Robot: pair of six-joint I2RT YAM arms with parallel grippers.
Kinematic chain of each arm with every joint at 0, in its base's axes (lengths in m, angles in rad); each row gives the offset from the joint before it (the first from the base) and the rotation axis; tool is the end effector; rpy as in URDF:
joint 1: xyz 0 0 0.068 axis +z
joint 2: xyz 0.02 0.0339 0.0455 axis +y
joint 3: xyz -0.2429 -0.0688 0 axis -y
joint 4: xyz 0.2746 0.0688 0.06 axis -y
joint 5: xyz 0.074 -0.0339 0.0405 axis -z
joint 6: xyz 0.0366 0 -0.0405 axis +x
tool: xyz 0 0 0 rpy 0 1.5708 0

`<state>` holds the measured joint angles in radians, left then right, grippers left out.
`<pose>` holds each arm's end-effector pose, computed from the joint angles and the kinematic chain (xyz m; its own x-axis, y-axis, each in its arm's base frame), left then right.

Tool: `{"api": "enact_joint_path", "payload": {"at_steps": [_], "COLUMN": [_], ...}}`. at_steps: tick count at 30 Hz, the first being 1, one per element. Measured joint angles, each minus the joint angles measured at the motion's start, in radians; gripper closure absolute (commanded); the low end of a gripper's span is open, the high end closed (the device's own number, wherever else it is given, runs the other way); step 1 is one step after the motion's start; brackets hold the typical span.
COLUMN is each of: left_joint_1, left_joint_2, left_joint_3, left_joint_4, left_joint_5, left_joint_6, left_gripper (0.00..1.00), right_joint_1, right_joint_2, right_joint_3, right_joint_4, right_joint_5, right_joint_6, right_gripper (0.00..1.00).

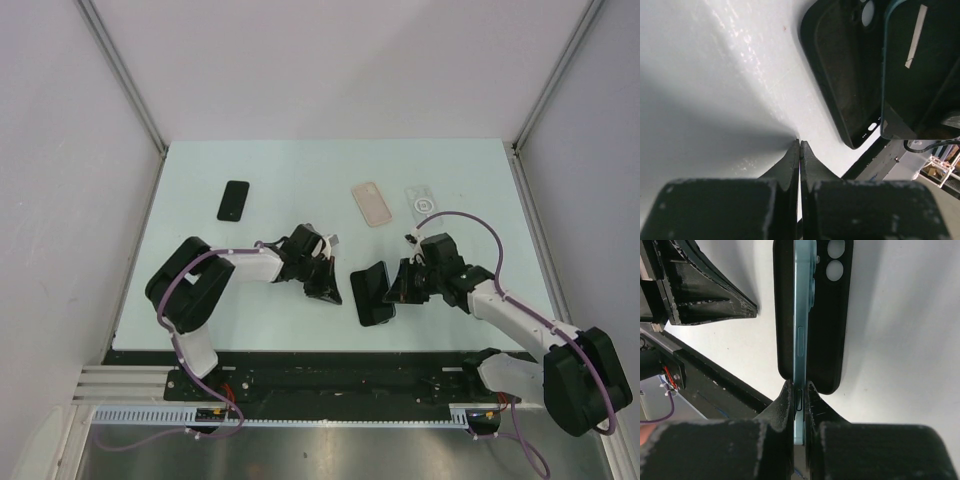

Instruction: Put the phone into the phone case

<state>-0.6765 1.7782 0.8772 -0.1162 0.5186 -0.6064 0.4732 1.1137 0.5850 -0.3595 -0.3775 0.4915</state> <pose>0.2562 -0.2290 0.0832 -0.9707 0.1446 -0.1917 0.2358 0.7259 -0.6461 0.2149 0.1252 0.1609 -0.9065 0.0287 -0.4212 -0.2300 0.8030 0.5499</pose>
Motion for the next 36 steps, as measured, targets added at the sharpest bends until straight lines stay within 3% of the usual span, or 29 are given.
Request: {"api": "enact_joint_path", "payload": {"at_steps": [12, 36], "left_joint_1": [-0.013, -0.064], "left_joint_2": [0.037, 0.058], "left_joint_3": [0.022, 0.034], "left_joint_4": [0.067, 0.1], "left_joint_5": [-0.011, -0.011], "left_joint_6": [-0.031, -0.051], "left_gripper": [1.0, 1.0], "right_joint_1": [-0.016, -0.04], "right_joint_2": [0.131, 0.239], "right_joint_3": [-0.042, -0.158], "right_joint_4": [0.165, 0.497], "right_joint_5": [-0.089, -0.225], "right_joint_6": [0.01, 0.167], "right_gripper": [1.0, 1.0]}}
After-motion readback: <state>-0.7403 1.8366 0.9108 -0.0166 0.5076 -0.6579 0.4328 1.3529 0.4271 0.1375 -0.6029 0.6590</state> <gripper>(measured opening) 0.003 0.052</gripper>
